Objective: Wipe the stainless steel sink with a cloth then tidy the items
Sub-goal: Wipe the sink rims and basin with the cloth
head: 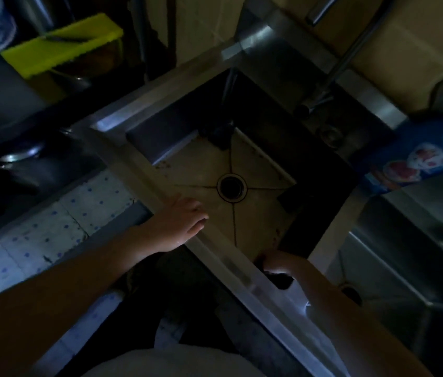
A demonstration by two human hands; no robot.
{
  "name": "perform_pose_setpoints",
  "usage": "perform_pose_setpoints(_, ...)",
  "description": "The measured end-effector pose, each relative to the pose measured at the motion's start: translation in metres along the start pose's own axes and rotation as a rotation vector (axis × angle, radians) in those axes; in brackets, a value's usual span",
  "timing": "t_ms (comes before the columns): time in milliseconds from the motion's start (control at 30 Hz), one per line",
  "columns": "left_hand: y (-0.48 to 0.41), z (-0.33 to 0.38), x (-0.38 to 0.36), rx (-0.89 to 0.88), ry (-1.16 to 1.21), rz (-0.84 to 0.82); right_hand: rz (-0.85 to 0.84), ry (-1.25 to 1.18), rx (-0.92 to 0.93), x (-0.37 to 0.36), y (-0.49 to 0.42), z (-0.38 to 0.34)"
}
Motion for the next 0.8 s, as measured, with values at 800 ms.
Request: perform_pose_setpoints(800,0.000,-0.103,0.038,0.025,0.254,-0.222,-0.091,-0.622,0.011,0.060,0.029,-0.114)
Point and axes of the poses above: each hand's wrist, its own y-axis away from the middle knuckle, its own x-axis out of the back of the hand, z = x × y, the point moved 4 cm from there along -y, towards the middle knuckle, and after that the axes turned 15 degrees about -x, right-handed, at the moved point
